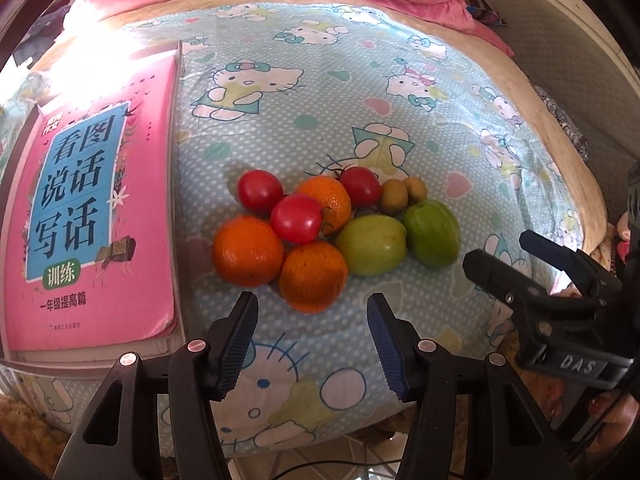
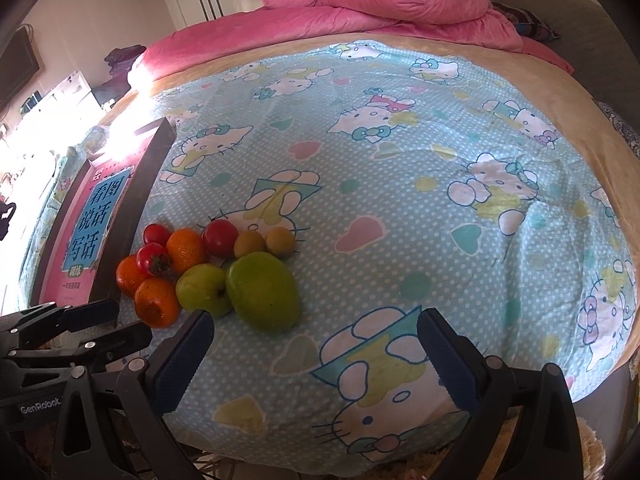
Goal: Organize fruits
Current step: 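Grasp an orange with the left tool while the right tool grasps the large green fruit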
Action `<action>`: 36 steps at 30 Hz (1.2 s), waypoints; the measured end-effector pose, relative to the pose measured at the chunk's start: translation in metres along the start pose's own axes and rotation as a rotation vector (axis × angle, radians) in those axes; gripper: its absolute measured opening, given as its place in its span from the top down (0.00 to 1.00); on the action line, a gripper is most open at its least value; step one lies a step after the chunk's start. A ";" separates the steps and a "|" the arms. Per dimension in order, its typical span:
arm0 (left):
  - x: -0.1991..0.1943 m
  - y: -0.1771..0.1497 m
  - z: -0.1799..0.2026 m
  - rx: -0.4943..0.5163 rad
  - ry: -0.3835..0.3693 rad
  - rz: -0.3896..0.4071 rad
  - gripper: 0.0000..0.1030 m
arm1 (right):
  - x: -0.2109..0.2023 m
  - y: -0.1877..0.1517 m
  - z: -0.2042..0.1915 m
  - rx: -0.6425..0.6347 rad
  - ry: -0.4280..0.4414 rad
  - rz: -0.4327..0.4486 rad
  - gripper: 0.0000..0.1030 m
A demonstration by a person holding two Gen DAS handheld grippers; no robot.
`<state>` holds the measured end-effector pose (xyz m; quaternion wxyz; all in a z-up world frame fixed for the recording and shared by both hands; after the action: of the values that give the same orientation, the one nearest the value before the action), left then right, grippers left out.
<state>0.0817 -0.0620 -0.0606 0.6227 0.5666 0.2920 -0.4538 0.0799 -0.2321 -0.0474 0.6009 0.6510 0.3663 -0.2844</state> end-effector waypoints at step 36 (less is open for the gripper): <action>0.033 0.008 0.004 -0.040 0.066 -0.015 0.59 | 0.045 0.006 -0.022 -0.079 0.175 -0.122 0.56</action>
<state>0.1021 -0.0744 -0.0849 0.6205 0.5666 0.3257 -0.4335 0.1090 -0.2043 -0.0781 0.5734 0.6257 0.4671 -0.2479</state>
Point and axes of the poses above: each gripper's, at about its wrist camera, not at the fingertips, and x roughly the way its jaws point, z to its right, y to its top, the point moved 2 cm from there along x, roughly the way its jaws point, and after that the axes turned 5 degrees about z, right-handed, at the moved point
